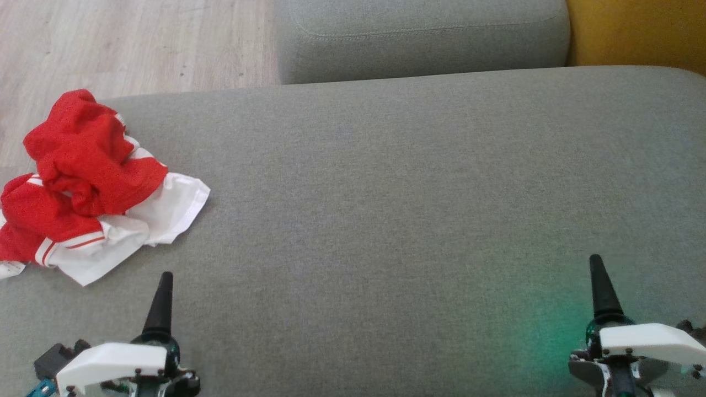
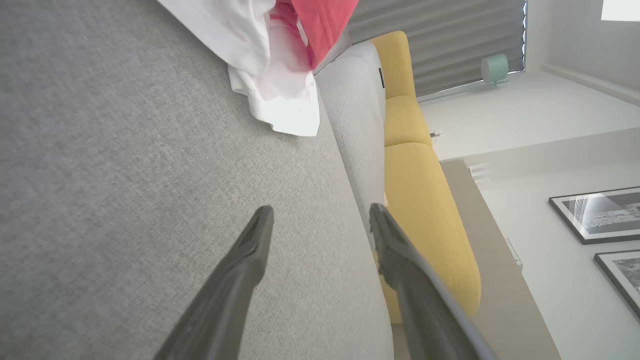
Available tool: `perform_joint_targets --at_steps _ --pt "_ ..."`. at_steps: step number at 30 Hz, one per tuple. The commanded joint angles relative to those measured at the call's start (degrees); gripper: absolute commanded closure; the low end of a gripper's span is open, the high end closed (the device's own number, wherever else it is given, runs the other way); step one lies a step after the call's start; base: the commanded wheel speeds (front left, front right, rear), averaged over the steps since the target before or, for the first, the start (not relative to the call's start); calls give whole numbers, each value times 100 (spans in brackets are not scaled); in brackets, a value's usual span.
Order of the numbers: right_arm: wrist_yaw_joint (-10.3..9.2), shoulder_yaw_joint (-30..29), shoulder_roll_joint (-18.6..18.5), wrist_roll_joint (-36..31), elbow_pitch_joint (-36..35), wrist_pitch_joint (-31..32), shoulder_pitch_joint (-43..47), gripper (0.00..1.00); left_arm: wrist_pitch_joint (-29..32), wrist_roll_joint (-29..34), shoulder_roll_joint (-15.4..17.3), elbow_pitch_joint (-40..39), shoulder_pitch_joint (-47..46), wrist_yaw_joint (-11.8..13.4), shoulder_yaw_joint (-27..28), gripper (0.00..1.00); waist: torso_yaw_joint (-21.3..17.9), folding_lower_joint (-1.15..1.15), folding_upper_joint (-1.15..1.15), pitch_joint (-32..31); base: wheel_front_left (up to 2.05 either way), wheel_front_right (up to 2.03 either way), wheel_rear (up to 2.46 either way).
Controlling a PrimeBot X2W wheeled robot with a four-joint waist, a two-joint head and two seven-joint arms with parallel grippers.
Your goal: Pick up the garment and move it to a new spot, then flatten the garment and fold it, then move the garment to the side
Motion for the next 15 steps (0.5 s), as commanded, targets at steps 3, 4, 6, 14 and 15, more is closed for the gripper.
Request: perform_joint_targets --at_steps 3,4,6,14,15 --pt "13 194 -35 -459 -222 -109 -248 0 -94 300 58 -245 -229 4 -47 0 -1 0 0 -8 0 0 0" --pt "13 241 -48 -566 -225 -126 -254 0 -111 369 59 -256 -224 0 -56 0 -2 0 0 -10 0 0 0" --pt "14 296 -58 -758 -237 -160 -267 0 -144 503 61 -275 -212 -8 -74 0 -7 0 0 -12 0 0 0" --pt "16 446 -62 -1284 -278 -278 -316 0 -262 995 69 -390 -183 -30 -121 0 -47 0 0 -11 0 0 0" --pt "17 507 -70 -1365 -284 -295 -339 0 -278 1075 70 -402 -182 -30 -119 0 -56 0 0 -7 0 0 0"
